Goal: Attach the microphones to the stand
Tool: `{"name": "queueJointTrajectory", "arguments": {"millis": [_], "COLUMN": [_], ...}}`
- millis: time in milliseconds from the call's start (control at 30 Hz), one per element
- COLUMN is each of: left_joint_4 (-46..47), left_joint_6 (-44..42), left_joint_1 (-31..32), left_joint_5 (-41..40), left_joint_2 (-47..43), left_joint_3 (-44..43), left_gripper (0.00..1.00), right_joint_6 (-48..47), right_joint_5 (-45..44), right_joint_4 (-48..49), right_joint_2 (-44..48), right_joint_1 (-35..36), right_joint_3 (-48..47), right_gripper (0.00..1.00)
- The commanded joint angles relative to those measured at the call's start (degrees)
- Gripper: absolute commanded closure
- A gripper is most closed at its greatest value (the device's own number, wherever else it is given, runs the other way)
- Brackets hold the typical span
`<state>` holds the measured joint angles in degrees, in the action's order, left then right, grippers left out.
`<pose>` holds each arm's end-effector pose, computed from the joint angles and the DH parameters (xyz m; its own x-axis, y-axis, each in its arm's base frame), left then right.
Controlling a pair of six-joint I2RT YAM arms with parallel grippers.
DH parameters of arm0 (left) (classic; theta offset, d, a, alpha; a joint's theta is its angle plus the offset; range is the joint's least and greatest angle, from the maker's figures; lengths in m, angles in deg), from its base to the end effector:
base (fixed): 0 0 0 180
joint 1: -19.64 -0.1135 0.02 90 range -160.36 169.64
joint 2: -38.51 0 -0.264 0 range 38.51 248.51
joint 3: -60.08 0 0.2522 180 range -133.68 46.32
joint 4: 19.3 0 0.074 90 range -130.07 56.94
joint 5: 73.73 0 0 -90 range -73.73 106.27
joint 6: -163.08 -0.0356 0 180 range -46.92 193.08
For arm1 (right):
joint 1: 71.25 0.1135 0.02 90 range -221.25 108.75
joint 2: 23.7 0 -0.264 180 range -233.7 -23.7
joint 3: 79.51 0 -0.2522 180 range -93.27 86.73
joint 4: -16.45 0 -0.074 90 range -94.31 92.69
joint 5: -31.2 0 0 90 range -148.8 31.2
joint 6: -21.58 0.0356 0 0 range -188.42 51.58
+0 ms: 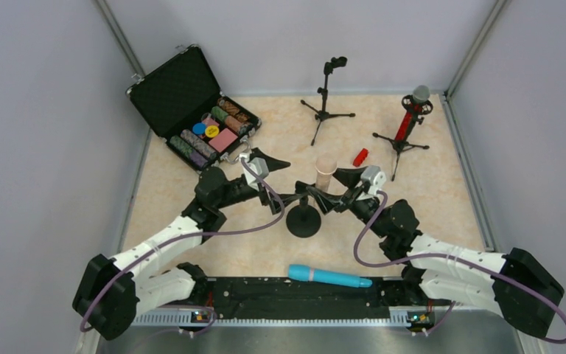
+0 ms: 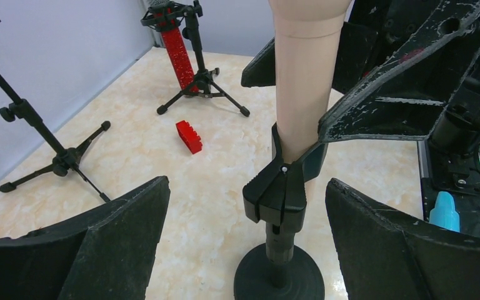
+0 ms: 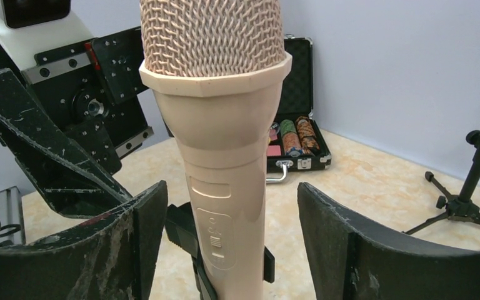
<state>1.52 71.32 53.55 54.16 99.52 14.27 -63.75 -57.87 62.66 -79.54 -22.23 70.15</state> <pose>0.1845 -0.1504 0.2883 0.1103 -0.0450 -0.9929 0.9446 0.3155 0.0907 0.1320 0.1528 0.2621 0.1689 0.3185 -0.9327 -0.7811 0.6204 0.0704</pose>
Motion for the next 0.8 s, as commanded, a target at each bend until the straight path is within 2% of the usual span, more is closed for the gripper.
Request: {"name": "queueJointTrajectory", "arguments": {"millis": [0, 133, 300, 600, 767], "left_joint_4": [1.22, 0.62, 1.86, 12.28, 16.87], "left_joint_6": [1.37, 3.53, 3.35, 2.20, 3.03], "left_joint_1": [-1.72, -4.17, -4.82, -4.82, -4.78], "left_joint_5": [-0.71, 1.14, 3.15, 7.75, 12.21], "left_joint_2": [-2.64, -3.95, -4.65, 1.07, 7.81], "left_joint_3": [1.58, 3.67, 7.60, 12.01, 9.82], "left_gripper": [0.01, 0.01, 0.01, 0.01, 0.04], "right_joint_6": [0.43, 0.76, 2.34, 2.72, 2.98], "right_joint_5": [2.01, 2.07, 1.26, 1.70, 1.80], "right_joint_4": [-1.36, -2.93, -4.33, -8.32, -8.82], "right_joint_2": [1.83, 2.69, 3.95, 5.14, 5.63], "right_joint_1": [0.56, 0.56, 0.56, 0.57, 0.56], "right_joint_3": [-2.17, -1.98, -2.08, -3.62, -3.54], "right_gripper": [0.24, 0.14, 0.06, 0.03, 0.03]}}
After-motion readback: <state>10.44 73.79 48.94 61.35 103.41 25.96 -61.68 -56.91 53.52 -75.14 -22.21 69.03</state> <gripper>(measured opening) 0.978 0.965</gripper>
